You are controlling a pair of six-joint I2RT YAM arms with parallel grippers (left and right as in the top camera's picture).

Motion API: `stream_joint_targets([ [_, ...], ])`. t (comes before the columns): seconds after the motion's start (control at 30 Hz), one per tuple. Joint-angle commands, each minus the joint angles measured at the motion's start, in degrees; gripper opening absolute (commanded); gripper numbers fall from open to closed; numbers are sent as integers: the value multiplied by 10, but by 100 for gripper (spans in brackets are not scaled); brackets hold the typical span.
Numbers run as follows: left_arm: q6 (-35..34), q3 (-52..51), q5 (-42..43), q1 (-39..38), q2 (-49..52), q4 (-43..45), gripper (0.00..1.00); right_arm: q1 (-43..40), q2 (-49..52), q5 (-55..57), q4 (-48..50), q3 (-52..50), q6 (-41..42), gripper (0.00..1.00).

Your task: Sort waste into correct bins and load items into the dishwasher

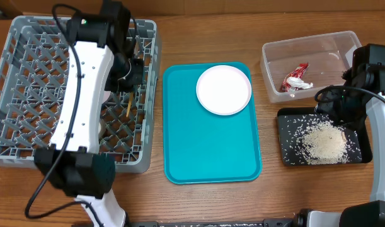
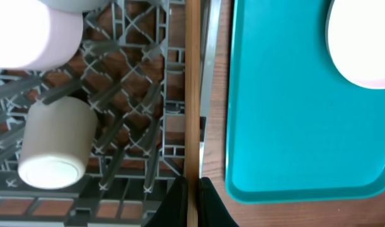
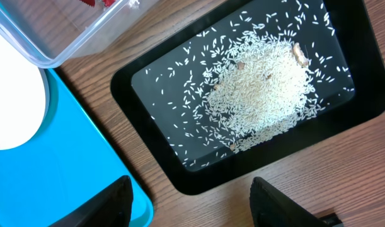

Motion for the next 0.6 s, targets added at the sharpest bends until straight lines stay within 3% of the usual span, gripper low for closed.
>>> stream_joint_targets([
  [0.0,-33,-49,-13,0,-16,34,4,-1,-12,0,3,14,-2,62],
  [0.2,-35,-125,-24,0,-16,140,4,-1,-12,0,3,14,-2,61],
  [0.4,56,-191,-22,0,-16,207,4,-1,-12,0,4,14,-2,62],
  [0.57,64,-244,-26,1,-16,242,4,-1,-12,0,4,14,-2,62],
])
